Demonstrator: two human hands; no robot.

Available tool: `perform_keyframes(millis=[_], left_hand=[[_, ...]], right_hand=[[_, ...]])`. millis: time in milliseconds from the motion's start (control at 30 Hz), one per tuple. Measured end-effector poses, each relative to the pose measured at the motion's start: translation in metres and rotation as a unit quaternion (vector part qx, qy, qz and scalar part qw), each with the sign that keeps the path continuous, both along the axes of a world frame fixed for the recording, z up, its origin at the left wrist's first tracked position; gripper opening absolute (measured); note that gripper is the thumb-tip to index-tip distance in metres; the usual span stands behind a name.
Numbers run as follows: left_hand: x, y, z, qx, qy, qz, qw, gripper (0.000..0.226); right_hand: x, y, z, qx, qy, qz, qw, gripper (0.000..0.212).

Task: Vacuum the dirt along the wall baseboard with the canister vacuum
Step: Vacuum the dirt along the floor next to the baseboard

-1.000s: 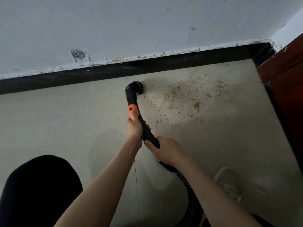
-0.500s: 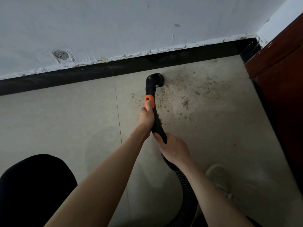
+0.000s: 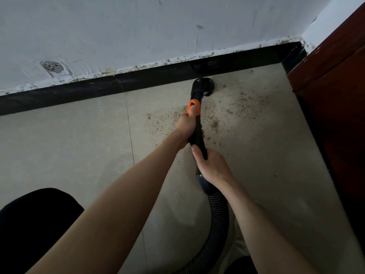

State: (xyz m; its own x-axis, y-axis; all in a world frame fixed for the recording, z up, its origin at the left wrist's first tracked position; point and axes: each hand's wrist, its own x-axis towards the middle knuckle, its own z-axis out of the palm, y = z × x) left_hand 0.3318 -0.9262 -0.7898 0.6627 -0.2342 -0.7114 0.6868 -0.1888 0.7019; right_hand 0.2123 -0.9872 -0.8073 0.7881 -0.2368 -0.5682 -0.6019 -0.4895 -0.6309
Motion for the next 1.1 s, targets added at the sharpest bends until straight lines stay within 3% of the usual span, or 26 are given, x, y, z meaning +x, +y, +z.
perform_keyframes(millis=[267, 433, 633, 867, 1100], left_hand=[[0.0, 0.046, 0.002, 0.001, 0.028, 0.063, 0.998, 0.048], [-0.009, 0.094, -0.004, 0.038, 0.011, 0.134, 0.99, 0.058], [-0.024, 0.124, -0.008, 0.045, 0.003, 0.18, 0.983, 0.052], [-0.027, 0.098, -0.005, 0.055, 0.001, 0.119, 0.991, 0.044], [-0.024, 0.052, 0.003, 0.052, 0.006, 0.016, 0.999, 0.05]], right_hand=[[0.009, 0.026, 0.01, 0.044, 0.013, 0.065, 0.997, 0.058], [0.013, 0.058, 0.017, 0.045, 0.008, 0.156, 0.987, 0.061], [0.004, 0.079, 0.02, 0.052, 0.024, 0.19, 0.98, 0.054], [-0.012, 0.065, 0.021, 0.022, 0.006, 0.13, 0.991, 0.056], [-0.025, 0.038, 0.013, 0.008, -0.003, 0.021, 1.0, 0.041]])
